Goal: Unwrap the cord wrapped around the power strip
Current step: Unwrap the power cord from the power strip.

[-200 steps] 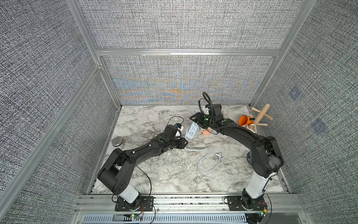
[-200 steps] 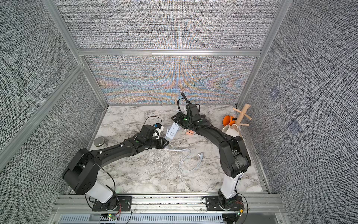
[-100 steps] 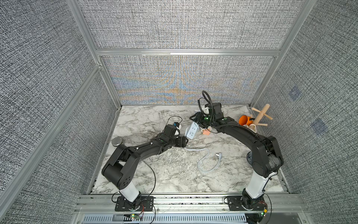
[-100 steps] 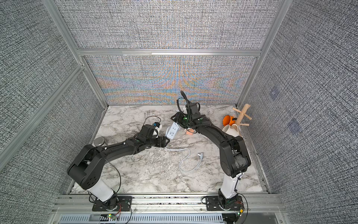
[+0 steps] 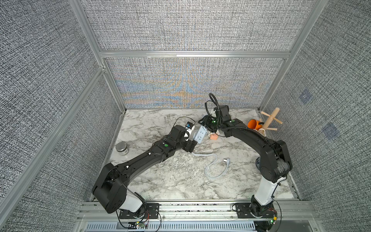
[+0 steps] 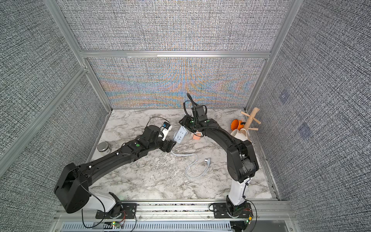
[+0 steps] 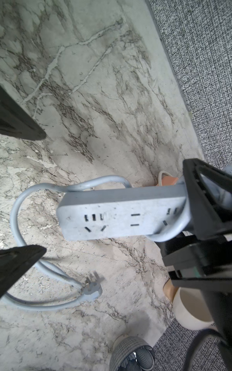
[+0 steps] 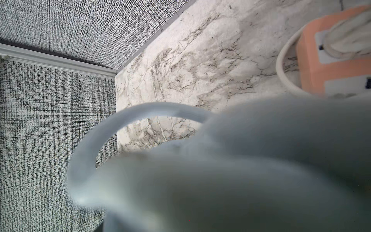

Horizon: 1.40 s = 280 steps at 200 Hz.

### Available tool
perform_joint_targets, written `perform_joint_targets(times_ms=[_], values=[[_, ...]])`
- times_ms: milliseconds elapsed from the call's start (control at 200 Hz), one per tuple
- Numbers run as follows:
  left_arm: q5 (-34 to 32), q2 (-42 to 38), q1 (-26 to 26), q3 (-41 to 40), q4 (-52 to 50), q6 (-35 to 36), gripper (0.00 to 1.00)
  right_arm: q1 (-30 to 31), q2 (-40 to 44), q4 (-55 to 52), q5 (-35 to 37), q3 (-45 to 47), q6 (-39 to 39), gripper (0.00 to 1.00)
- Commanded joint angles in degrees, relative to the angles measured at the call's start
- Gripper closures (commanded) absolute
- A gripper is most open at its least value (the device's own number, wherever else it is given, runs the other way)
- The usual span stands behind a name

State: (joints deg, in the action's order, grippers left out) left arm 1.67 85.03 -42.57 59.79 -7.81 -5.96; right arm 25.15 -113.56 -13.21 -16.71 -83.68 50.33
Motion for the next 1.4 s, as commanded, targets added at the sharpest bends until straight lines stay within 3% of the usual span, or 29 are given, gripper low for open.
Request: perform_joint_targets(times_ms=[0,165,581,871,1086,1206,1396], values=[[-0.8,3.0,-1.4,2.4,0.8,2.5,0.19,0.4,0.2,1.3,0.9,-0.6,1.7,1.00],[-1.9,8.1,-2.7,6.8,0.3,1.6,0.24,0.7,0.1,1.7,0.6,-1.0,2.3,1.00],[-0.4,12.8,-2.7,8.1,3.4,-1.5,0.36,1.1,0.1,1.8,0.3,-1.7,2.1,1.00],[-4.3,13.7,-2.7,11.6,0.0,-3.2,0.58,1.6,-0.3,2.3,-0.8,-0.7,1.8,1.00],[-5.1,15.3,-2.6,14.6,-2.2,-2.4,0.50,2.0,0.3,3.0,-1.6,1.3,1.9,1.00],[-4.8,16.1,-2.6,15.6,-2.5,-2.1,0.50,2.2,0.3,3.0,-1.9,1.5,1.6,1.00],[-4.3,16.2,-2.6,16.1,-3.3,-2.0,0.72,2.5,0.2,2.1,-2.4,1.0,0.6,1.00]])
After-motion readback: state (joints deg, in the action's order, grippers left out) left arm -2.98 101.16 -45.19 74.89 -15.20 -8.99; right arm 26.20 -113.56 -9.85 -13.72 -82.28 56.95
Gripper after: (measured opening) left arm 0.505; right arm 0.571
